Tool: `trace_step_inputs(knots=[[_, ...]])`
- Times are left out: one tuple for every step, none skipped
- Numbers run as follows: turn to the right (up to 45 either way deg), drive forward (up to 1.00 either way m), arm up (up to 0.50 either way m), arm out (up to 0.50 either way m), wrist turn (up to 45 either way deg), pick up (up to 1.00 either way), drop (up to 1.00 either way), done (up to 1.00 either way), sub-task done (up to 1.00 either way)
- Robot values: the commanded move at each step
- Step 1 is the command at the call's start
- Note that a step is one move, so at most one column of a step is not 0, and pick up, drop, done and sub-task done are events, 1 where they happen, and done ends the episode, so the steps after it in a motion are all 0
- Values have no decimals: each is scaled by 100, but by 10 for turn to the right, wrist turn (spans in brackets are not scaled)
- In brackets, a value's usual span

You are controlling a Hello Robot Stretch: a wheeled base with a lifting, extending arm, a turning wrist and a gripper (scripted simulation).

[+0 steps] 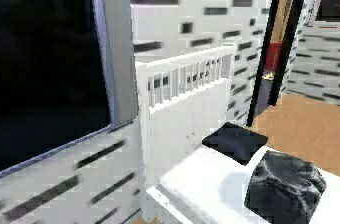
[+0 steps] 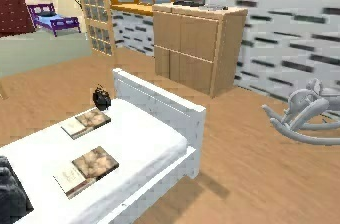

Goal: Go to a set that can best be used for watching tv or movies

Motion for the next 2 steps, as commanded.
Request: trace_step_inputs(knots=[[180,0,0,0,0,0,0,0,0],[0,10,0,0,0,0,0,0,0]])
